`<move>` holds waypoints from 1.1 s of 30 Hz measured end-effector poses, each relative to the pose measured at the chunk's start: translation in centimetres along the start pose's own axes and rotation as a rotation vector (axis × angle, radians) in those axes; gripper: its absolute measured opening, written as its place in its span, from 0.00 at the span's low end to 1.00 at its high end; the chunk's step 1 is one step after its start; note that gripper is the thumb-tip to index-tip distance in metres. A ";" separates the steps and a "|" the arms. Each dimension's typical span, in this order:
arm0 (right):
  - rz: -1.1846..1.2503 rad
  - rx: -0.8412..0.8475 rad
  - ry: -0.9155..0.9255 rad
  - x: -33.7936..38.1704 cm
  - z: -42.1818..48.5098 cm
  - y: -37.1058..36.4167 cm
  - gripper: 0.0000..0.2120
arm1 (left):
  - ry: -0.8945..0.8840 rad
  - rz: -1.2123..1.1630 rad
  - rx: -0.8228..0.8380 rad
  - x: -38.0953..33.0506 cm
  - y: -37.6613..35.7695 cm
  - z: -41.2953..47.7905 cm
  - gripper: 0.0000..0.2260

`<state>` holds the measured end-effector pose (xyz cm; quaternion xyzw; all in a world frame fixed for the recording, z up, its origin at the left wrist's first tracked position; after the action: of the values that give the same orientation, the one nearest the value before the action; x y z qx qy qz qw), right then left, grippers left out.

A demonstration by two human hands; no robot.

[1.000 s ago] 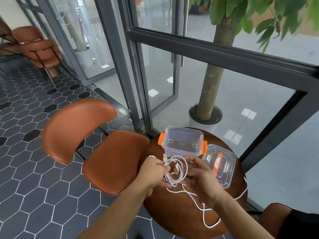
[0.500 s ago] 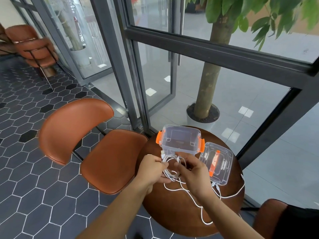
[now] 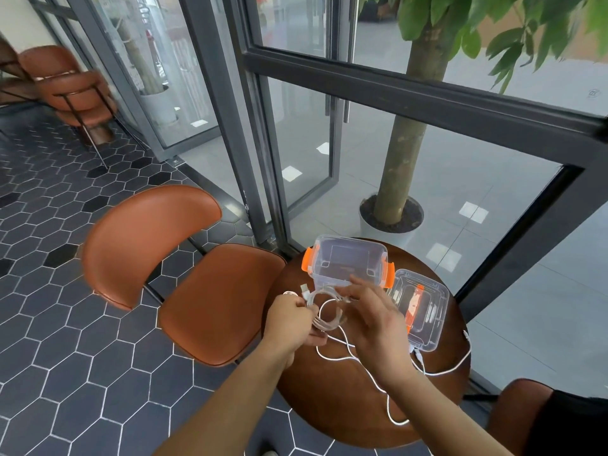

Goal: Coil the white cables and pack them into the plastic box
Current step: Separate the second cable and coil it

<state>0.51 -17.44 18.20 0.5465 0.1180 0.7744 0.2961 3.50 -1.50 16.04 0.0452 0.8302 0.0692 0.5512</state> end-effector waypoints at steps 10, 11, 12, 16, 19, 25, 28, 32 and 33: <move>0.871 -0.286 -0.736 -1.0 0.2 2.0 0.06 | 0.006 -0.347 -0.049 -1.6 -0.7 -0.3 0.06; 0.920 -0.283 -0.801 -1.4 0.3 2.0 0.05 | -0.012 -0.372 -0.056 -1.5 -0.8 -0.4 0.06; 0.995 -0.267 -0.888 -2.0 0.4 1.8 0.06 | -0.037 -0.384 -0.054 -1.5 -1.0 -0.5 0.06; 1.107 -0.091 -1.182 -4.8 1.4 0.8 0.06 | -0.123 -0.345 0.053 -0.9 -1.7 -1.3 0.06; 0.976 0.109 -1.198 -6.2 2.0 0.1 0.06 | -0.181 -0.269 0.099 -0.8 -1.5 -1.3 0.06; 0.713 0.503 -1.022 -4.8 2.6 0.0 0.07 | -0.218 -0.125 0.215 -1.6 -1.4 -1.2 0.06; 0.695 0.703 -1.036 -4.9 2.3 -0.5 0.09 | -0.192 -0.102 0.194 -1.7 -1.1 -0.9 0.06; 0.748 0.861 -1.030 -5.2 1.5 -0.9 0.10 | -0.170 -0.031 0.202 -1.8 -1.1 -0.9 0.05; 0.787 0.866 -1.023 -5.2 1.4 -0.9 0.11 | -0.171 0.006 0.204 -1.7 -1.2 -0.9 0.06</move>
<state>3.24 -19.97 14.21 0.9046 0.0563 0.3590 -0.2228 3.36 -2.97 17.78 0.1093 0.7828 -0.0182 0.6123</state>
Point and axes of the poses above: each hand's wrist, its own z-axis towards the middle knuckle, its own y-axis out of the back of the hand, x = y × z, the point moved 4 cm from there along z, towards the middle knuckle, and after that the axes turned 12 degrees about -y, right-handed, at the moved point
